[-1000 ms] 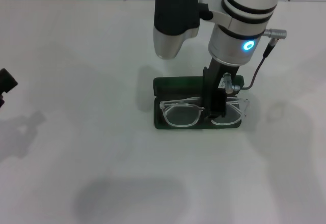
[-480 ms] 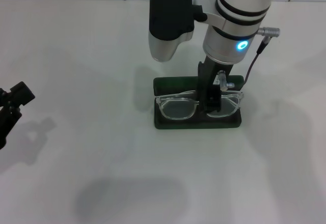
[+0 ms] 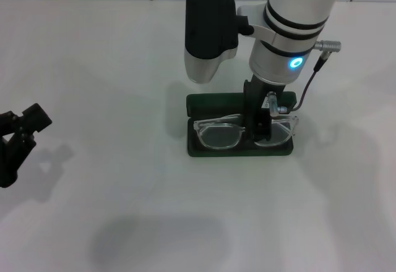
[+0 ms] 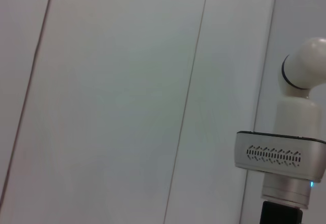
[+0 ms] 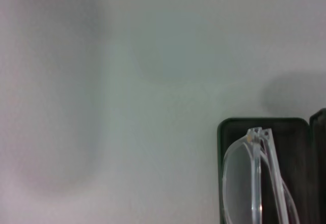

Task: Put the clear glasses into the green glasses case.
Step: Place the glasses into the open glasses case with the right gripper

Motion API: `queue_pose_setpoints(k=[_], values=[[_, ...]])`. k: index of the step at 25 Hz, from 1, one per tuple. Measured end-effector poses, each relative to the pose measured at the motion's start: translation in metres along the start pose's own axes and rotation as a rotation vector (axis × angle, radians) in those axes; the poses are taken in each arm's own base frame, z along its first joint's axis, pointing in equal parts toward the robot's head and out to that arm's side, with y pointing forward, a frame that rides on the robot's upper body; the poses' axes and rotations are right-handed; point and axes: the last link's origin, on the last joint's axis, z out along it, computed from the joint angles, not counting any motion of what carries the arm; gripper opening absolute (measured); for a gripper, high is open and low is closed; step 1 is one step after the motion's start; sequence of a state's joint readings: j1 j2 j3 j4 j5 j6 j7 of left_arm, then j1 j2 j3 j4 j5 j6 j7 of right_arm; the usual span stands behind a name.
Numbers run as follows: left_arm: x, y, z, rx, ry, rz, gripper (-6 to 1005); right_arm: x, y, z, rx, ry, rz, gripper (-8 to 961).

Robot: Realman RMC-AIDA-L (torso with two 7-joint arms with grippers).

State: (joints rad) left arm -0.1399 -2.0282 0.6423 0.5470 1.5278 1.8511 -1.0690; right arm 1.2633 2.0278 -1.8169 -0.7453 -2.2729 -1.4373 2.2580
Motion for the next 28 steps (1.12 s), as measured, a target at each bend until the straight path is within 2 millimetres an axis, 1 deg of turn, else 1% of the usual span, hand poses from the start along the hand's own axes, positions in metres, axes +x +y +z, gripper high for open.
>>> queue_pose_setpoints(k=[28], values=[[-0.0042,0.0028,-0.0009,0.009,0.001,0.001,80,0.0033,-0.0024,0.0061,0.023,-0.007,0.010,181]])
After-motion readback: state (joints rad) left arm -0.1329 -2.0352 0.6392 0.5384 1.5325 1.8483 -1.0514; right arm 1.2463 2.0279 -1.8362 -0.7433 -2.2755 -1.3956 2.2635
